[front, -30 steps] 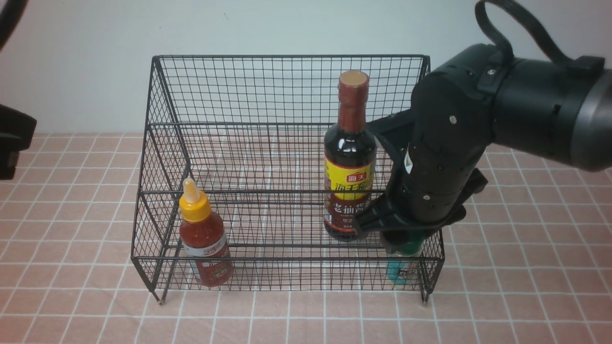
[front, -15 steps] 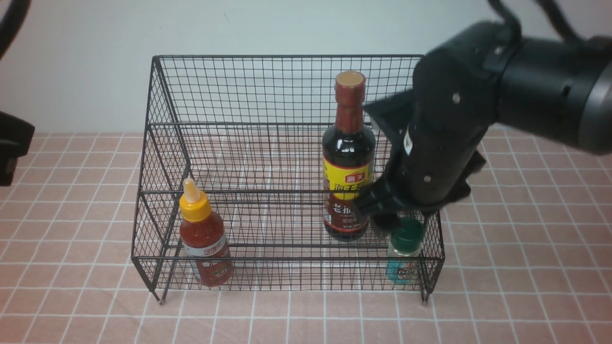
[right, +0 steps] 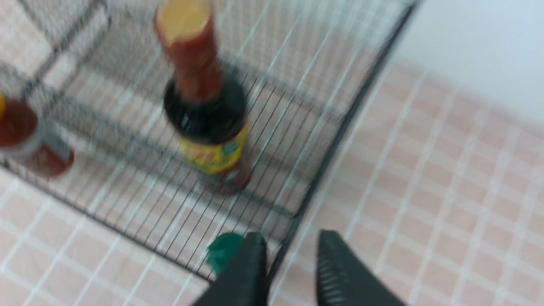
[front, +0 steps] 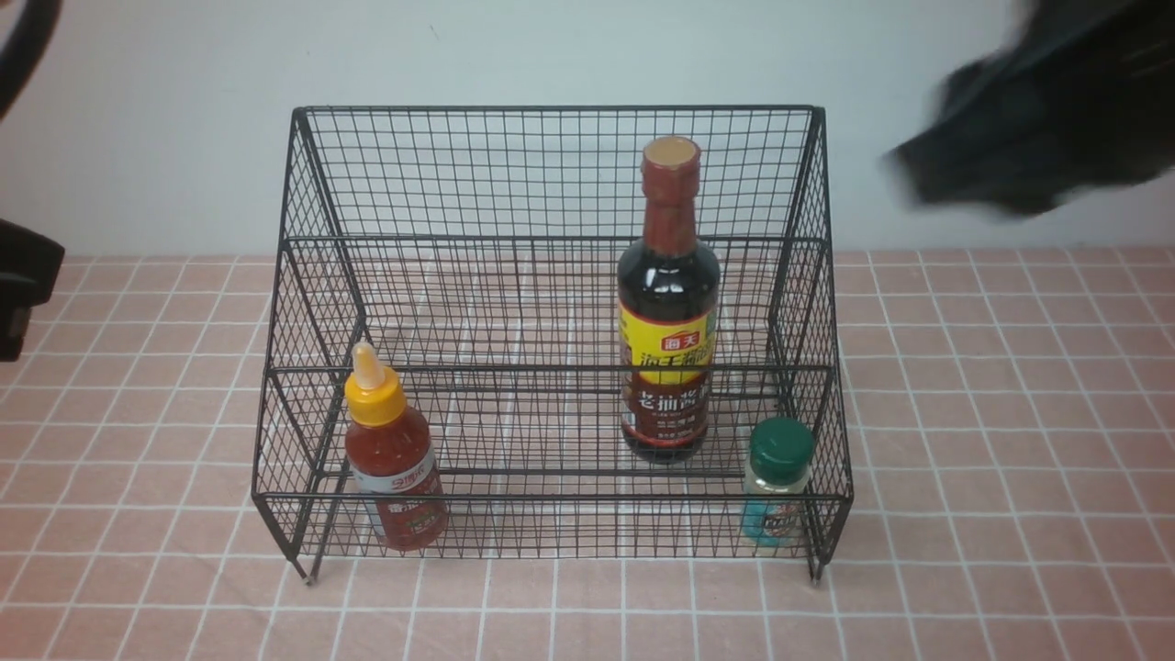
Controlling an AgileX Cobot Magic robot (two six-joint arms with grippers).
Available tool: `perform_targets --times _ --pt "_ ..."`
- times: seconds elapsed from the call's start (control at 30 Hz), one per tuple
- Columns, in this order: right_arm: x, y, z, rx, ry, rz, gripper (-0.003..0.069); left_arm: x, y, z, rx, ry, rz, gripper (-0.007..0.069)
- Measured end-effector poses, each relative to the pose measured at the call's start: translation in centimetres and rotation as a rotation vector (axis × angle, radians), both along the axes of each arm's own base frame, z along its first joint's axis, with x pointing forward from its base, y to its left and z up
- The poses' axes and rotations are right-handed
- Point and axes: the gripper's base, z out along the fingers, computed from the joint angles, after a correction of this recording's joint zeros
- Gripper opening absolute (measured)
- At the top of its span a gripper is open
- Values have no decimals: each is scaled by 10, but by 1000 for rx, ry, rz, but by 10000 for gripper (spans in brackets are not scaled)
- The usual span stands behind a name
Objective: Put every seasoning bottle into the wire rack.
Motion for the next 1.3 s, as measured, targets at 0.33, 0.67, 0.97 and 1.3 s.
perform_targets --times 0.33,0.67,0.97,1.3 --pt "-106 -84 41 184 -239 -32 -13 0 0 0 1 2 0 -7" --pt "-166 -121 -30 347 -466 52 -13 0 0 0 1 2 0 -7" --pt "-207 -144 -86 575 -851 138 -15 0 0 -2 2 5 0 -7" --pt "-207 -143 -93 595 -922 157 -14 5 -5 -31 0 58 -8 -7"
